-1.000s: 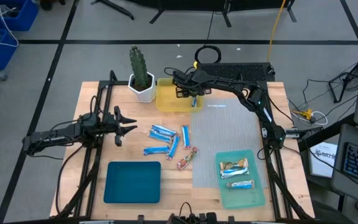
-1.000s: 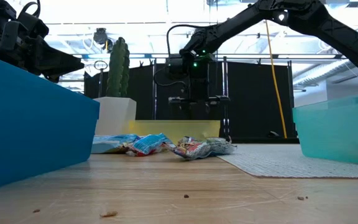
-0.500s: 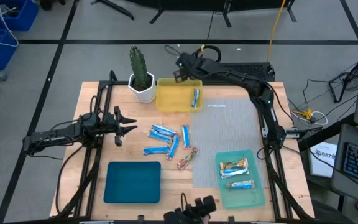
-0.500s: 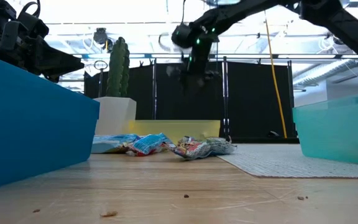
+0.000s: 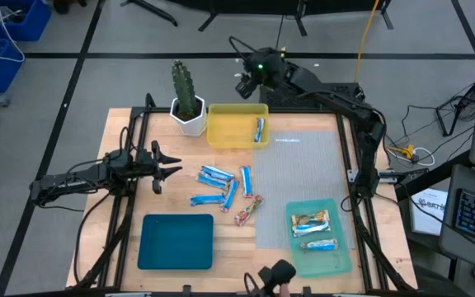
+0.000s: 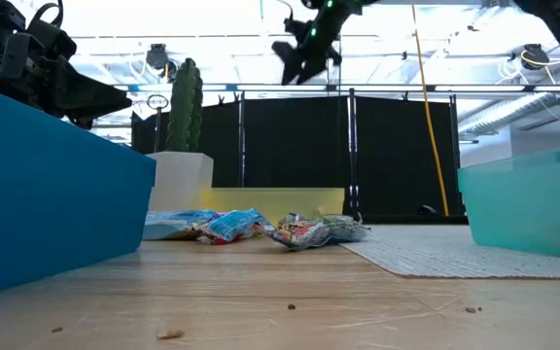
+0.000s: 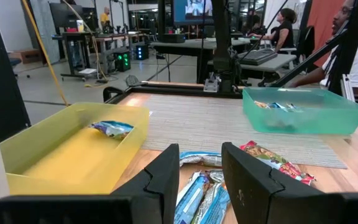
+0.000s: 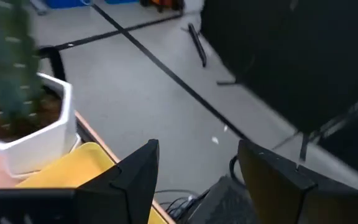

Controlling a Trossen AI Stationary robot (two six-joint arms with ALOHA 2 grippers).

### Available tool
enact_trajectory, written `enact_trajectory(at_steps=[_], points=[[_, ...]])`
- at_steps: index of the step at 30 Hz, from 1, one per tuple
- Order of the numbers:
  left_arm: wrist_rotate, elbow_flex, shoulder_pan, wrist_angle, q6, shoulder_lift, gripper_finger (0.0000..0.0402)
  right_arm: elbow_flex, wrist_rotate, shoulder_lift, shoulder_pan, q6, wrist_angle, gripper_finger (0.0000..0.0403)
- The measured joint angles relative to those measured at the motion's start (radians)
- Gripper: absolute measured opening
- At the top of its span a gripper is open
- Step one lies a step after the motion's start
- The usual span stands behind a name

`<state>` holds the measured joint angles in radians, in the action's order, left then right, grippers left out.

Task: Pick and place Granola Bars by type
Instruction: Put the red granola bar into the blue bin

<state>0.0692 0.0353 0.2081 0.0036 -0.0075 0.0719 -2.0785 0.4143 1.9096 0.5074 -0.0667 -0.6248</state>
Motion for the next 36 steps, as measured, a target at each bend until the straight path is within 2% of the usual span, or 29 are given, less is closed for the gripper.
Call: enact_trajectory(at_steps=[6, 13, 22, 29, 36], points=[[0.000, 0.000, 0.000, 0.000, 0.000, 0.000, 0.0124, 0.000, -0.090, -0.091, -0.043, -0.146, -0.021, 0.0212], [0.000, 0.000, 0.000, 0.000, 0.000, 0.000, 0.0124, 0.000, -0.223, -0.180, -0.110, -0.311, -0.153, 0.0212], [0.000, 0.000, 0.000, 0.000, 0.000, 0.000, 0.0124, 0.012, -0.365, -0.201, -0.230, -0.450, -0.331, 0.0212], [0.000, 0.000, 0.000, 0.000, 0.000, 0.000, 0.0124, 0.094, -0.391, -0.201, -0.343, -0.494, -0.355, 0.0212], [0.000, 0.000, 0.000, 0.000, 0.000, 0.000, 0.0124, 0.241, -0.390, -0.201, -0.448, -0.475, -0.354, 0.0212]])
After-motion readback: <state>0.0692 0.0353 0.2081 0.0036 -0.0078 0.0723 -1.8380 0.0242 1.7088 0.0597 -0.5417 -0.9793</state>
